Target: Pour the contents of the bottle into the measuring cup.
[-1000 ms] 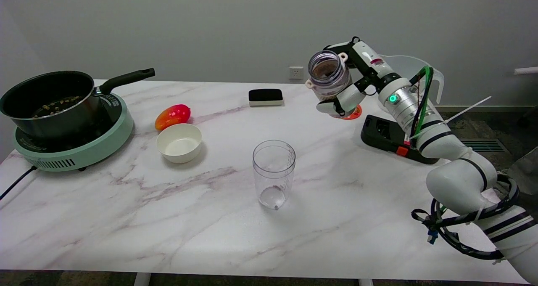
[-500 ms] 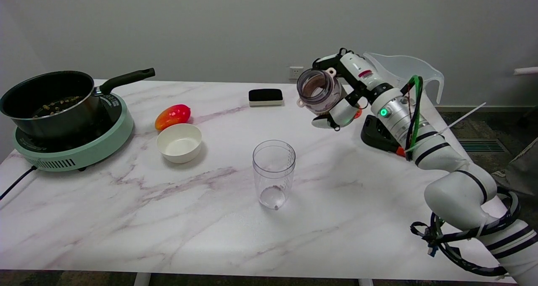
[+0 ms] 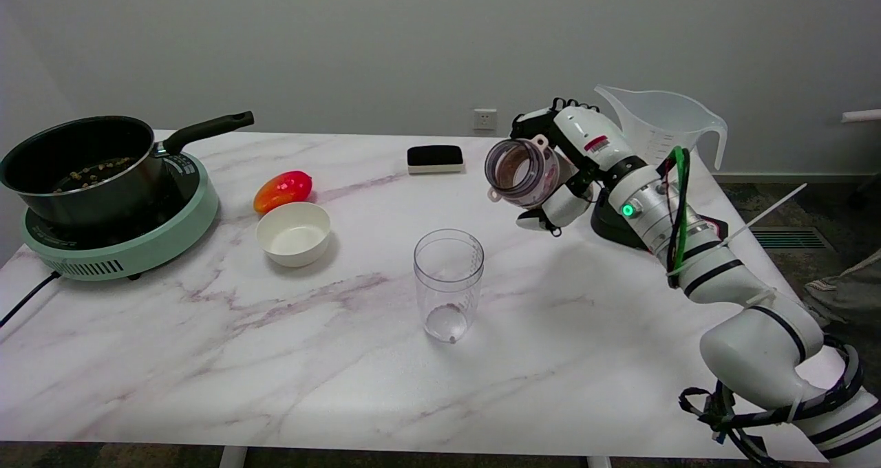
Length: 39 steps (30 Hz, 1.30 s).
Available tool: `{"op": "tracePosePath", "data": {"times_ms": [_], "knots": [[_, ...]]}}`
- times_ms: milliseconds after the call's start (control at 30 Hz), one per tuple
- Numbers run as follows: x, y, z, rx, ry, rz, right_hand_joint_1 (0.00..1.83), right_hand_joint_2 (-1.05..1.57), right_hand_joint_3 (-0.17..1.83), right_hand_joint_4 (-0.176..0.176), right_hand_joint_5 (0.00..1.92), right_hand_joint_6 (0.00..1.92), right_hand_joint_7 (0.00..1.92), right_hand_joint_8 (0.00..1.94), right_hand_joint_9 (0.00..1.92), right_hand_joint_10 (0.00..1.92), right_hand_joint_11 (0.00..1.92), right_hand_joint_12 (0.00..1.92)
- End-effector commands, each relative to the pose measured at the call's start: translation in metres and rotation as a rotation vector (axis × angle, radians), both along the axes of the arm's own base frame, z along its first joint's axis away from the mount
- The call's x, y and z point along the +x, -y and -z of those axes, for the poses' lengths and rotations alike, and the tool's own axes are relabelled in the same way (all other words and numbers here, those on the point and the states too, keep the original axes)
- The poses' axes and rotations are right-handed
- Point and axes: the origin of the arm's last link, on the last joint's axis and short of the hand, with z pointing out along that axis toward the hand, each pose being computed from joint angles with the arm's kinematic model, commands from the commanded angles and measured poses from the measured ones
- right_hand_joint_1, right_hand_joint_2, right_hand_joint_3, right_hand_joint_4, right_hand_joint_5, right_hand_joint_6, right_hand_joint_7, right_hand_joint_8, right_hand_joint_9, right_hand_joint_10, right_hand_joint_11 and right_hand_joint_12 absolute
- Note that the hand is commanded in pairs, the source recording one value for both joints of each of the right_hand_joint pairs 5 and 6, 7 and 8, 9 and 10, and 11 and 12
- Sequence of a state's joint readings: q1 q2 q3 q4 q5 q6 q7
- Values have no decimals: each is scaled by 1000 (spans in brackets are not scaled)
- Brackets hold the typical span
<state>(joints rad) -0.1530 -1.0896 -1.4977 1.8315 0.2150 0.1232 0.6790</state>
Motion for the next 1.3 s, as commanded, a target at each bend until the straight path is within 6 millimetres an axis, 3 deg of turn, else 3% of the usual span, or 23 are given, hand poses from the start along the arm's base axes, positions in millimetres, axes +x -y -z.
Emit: {"op": "tracePosePath", "data": {"times_ms": [33, 600, 1100, 1300], "knots": [[-2, -11, 11, 10, -114, -31, 1462, 542, 867, 0, 1196, 1196, 1303, 1303, 1182, 1182, 972, 972], [25, 20, 26, 24, -259, -48, 1473, 482, 913, 0, 1181, 1181, 1281, 1281, 1171, 1171, 956, 956], [38, 15, 34, 59, -230, -149, 1492, 442, 958, 0, 1163, 1163, 1274, 1274, 1161, 1161, 950, 950], [35, 9, 37, 58, -293, -181, 1492, 442, 960, 0, 1166, 1166, 1276, 1276, 1164, 1164, 953, 953]]}}
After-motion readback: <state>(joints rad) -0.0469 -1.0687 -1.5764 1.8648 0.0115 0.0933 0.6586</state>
